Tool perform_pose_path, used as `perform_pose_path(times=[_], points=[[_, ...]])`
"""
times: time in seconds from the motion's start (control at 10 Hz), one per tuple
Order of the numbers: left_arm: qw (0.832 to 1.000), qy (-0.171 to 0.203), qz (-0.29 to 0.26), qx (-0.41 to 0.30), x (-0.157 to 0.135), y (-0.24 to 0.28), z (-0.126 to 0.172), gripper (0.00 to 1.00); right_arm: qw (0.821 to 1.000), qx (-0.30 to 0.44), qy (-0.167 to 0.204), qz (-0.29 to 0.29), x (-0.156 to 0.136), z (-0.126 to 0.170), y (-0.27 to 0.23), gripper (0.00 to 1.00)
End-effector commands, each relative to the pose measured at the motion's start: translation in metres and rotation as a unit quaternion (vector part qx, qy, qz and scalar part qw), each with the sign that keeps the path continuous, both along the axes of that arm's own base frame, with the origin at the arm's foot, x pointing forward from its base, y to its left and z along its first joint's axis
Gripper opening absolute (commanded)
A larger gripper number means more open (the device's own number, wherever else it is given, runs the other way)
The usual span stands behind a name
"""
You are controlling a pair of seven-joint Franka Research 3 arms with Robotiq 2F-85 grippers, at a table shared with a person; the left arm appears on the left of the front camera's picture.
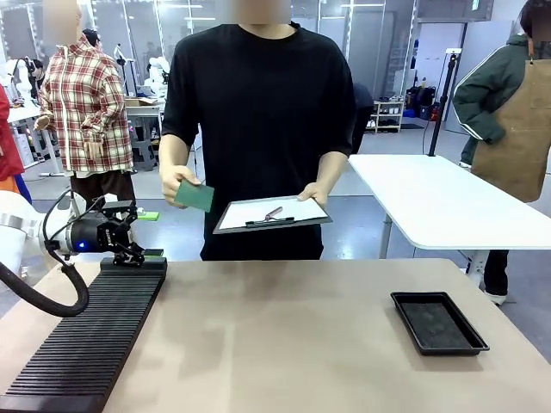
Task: Inspect the PCB.
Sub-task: Release the Blank PCB you were holding, then pick up the Blank PCB that the human is holding.
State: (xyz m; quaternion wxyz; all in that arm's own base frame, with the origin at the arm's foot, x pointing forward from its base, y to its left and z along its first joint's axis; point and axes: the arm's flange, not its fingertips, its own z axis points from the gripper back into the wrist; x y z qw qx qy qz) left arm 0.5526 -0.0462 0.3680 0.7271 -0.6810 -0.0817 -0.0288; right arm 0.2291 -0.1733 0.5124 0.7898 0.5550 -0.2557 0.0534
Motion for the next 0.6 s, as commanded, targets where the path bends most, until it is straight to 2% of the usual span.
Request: perform_pose_path(times=[0.0,0.5], points=[[1.000,0.006,0.000,-0.001,0.0000,-0.0004,-0.0006,1.00,1.000,0.002,-0.003,0.000,-0.0012,0.0010,-0.0007,1.00],[1.000,0.006,0.000,-0.001,0.0000,-0.0004,-0.0006,1.00,1.000,0.002,-0.003,0.000,-0.0012,0.0010,-0.0007,1.00]])
